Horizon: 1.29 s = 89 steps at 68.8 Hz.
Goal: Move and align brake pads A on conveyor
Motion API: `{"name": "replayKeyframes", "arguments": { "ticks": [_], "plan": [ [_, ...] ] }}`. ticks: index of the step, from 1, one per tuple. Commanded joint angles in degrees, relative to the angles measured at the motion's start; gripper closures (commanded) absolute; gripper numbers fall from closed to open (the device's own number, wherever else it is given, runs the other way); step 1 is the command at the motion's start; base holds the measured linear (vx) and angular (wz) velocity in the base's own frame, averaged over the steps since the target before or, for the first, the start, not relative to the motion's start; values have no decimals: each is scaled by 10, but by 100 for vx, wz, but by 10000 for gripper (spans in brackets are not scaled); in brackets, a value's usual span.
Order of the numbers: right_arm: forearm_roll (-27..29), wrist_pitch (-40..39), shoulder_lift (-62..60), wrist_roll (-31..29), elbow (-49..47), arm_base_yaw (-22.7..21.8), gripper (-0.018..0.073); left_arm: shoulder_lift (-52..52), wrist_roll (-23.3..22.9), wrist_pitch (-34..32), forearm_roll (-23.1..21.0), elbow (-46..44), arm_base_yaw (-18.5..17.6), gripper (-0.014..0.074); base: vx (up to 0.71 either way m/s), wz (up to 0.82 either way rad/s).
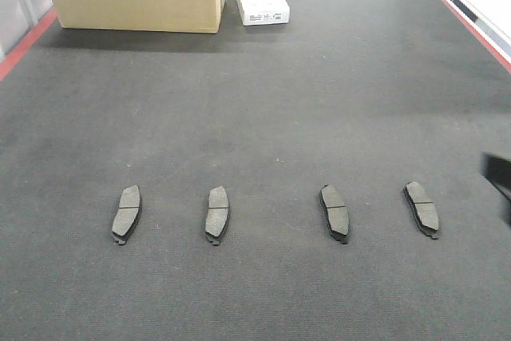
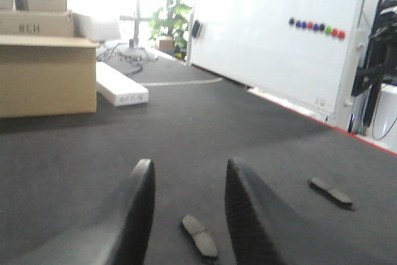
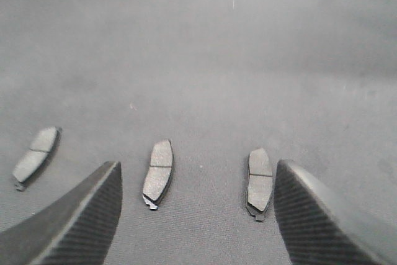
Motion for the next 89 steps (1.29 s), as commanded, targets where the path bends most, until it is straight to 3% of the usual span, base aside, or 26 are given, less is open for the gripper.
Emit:
{"name": "replayKeyframes", "arguments": {
  "ticks": [1, 33, 56, 64, 75, 89],
  "plan": [
    [-7, -47, -66, -1, 26, -4, 57, 8, -2, -54, 5, -11, -2, 335, 0, 0],
    [-3, -62, -363, -29, 176, -4, 57, 8, -2, -32, 5, -11, -2, 335, 0, 0],
    [-4, -69, -370, -47, 180, -4, 70, 7, -2, -8, 5, -11, -2, 337, 0, 0],
    [-5, -69, -370, -47, 180, -4, 205, 7, -2, -5, 5, -11, -2, 412, 0, 0],
    [-5, -69, -370, -47, 180, -4, 573, 7, -2, -5, 5, -11, -2, 606, 0, 0],
    [-4, -55, -370, -46, 180, -4, 571, 7, -2, -4, 11, -11, -2, 603, 0, 0]
  ]
}}
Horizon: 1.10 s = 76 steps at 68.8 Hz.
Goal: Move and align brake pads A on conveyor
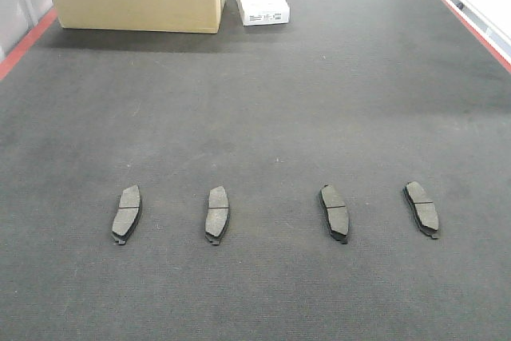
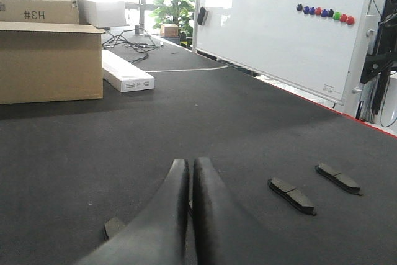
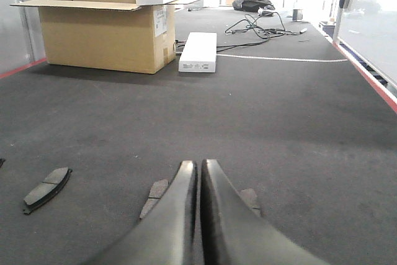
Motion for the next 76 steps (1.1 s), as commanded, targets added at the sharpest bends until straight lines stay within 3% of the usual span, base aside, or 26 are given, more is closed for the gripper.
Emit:
{"name": "replayKeyframes", "arguments": {
  "ticks": [1, 44, 53, 67, 76],
  "plan": [
    [-6, -33, -2, -2, -13, -4, 571, 7, -2, -37, 8, -11, -2, 603, 0, 0],
    [-6, -33, -2, -2, -13, -4, 571, 6, 1, -36, -2, 19, 10, 604, 0, 0],
    [-6, -33, -2, -2, -13, -4, 571, 6, 25, -64, -26, 80, 68, 604, 0, 0],
    [-7, -32, -2, -2, -13, -4, 571, 6, 120, -213, -123, 201, 181, 604, 0, 0],
    [-7, -32, -2, -3, -13, -4, 571, -21, 148, -243, -175, 250, 263, 604, 0, 0]
  ]
}}
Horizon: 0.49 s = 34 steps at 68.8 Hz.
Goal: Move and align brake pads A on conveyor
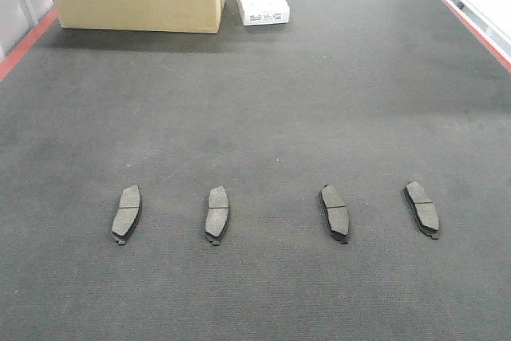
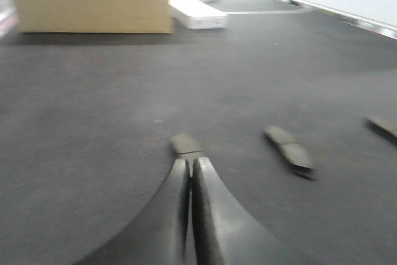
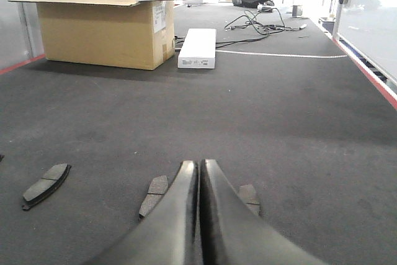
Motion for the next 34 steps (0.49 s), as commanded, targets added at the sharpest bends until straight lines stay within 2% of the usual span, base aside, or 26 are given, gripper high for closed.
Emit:
{"name": "replayKeyframes", "arguments": {
  "ticks": [1, 6, 15, 34],
  "plan": [
    [-7, -38, -2, -3, -13, -4, 571, -19, 17, -65, -38, 16, 51, 604, 0, 0],
    [-7, -38, -2, -3, -13, -4, 571, -50, 17, -55, -49, 36, 89, 604, 0, 0],
    [-7, -38, -2, -3, -13, -4, 571, -55, 30, -14, -49, 35, 128, 604, 0, 0],
    [-7, -38, -2, -3, -13, -4, 571, -55, 31, -29, -27, 35, 134, 604, 0, 0]
  ]
}}
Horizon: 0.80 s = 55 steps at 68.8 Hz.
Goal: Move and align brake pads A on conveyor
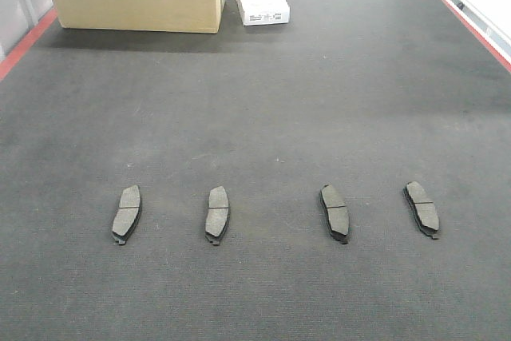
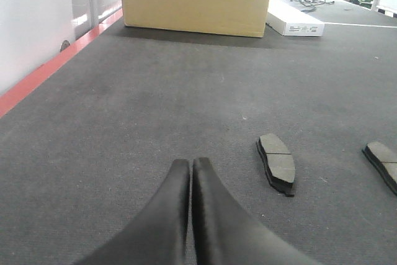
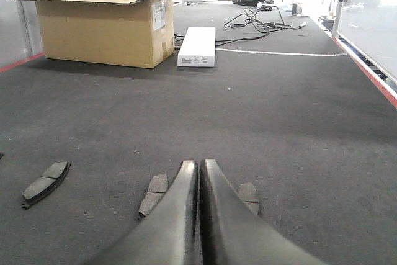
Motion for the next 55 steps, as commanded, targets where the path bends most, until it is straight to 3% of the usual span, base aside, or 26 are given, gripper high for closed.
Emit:
{"name": "replayKeyframes", "arguments": {
  "ticks": [1, 55],
  "plan": [
    [-7, -41, -2, -3, -13, -4, 571, -9, 2, -50, 1, 11, 2, 604, 0, 0],
    [-7, -41, -2, -3, -13, -4, 571, -9, 1, -49, 0, 9, 2, 603, 0, 0]
  ]
}}
